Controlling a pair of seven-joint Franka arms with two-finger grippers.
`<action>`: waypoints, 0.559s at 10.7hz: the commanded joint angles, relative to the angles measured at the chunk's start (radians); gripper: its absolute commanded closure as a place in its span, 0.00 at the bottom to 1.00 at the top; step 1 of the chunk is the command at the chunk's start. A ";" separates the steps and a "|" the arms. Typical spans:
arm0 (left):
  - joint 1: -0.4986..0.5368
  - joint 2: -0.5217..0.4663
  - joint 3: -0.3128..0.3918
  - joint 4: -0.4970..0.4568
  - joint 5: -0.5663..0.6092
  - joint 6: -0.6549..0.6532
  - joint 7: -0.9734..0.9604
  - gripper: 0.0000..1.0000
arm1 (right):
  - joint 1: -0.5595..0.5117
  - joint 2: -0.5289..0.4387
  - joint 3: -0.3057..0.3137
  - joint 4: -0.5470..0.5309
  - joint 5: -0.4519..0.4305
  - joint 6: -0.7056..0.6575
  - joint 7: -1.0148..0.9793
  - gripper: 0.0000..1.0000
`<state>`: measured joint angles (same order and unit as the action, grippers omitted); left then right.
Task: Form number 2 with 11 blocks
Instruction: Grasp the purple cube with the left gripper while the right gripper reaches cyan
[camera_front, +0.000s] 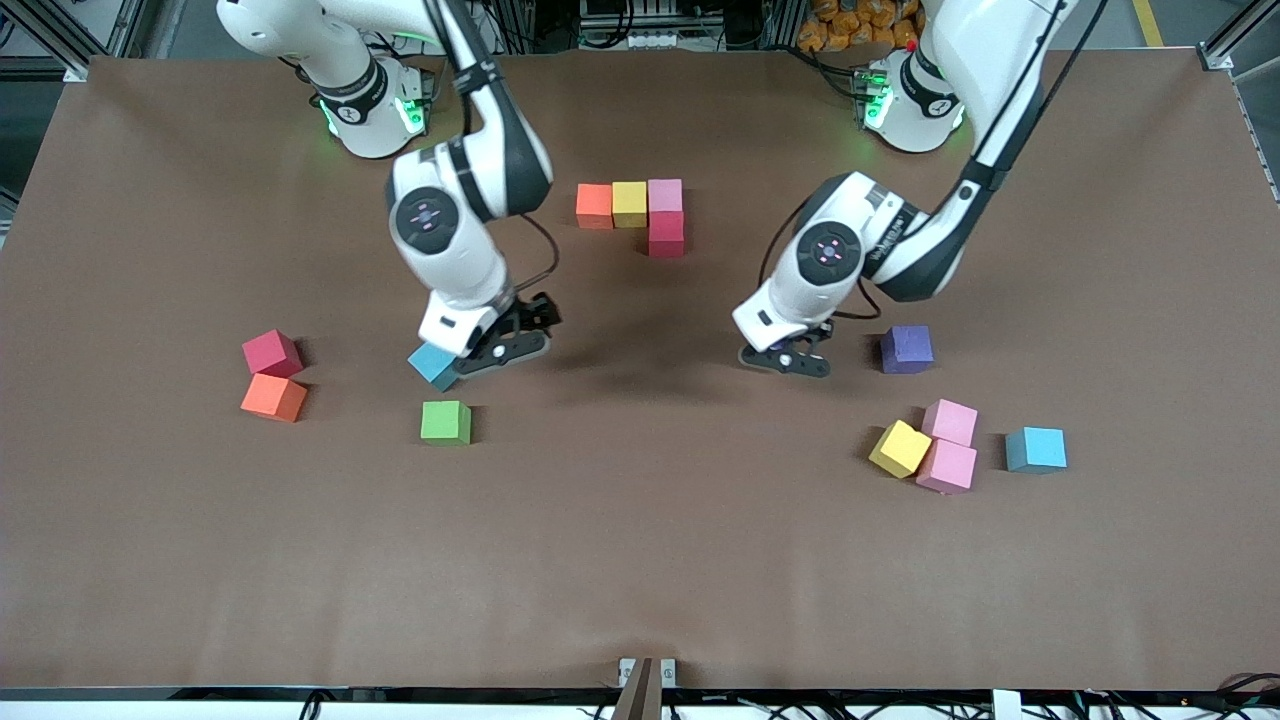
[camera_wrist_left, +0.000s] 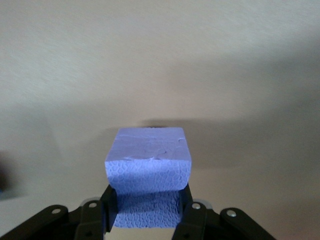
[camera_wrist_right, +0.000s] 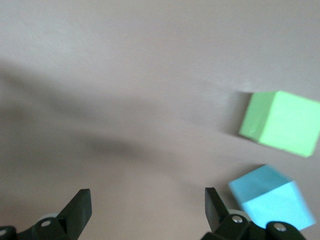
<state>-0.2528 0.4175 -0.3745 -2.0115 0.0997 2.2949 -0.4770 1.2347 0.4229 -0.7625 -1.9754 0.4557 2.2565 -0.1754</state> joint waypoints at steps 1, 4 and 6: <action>-0.078 -0.014 0.000 0.003 -0.092 -0.014 -0.070 0.52 | -0.061 -0.013 0.002 -0.042 0.008 -0.014 -0.265 0.00; -0.149 -0.013 -0.003 0.013 -0.155 -0.014 -0.144 0.52 | -0.124 -0.027 0.003 -0.132 0.076 -0.003 -0.529 0.00; -0.152 -0.008 -0.043 0.011 -0.178 -0.015 -0.185 0.52 | -0.145 -0.021 0.003 -0.210 0.142 0.082 -0.678 0.00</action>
<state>-0.4045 0.4173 -0.4011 -2.0026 -0.0438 2.2949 -0.6366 1.1005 0.4246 -0.7647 -2.1148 0.5447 2.2731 -0.7463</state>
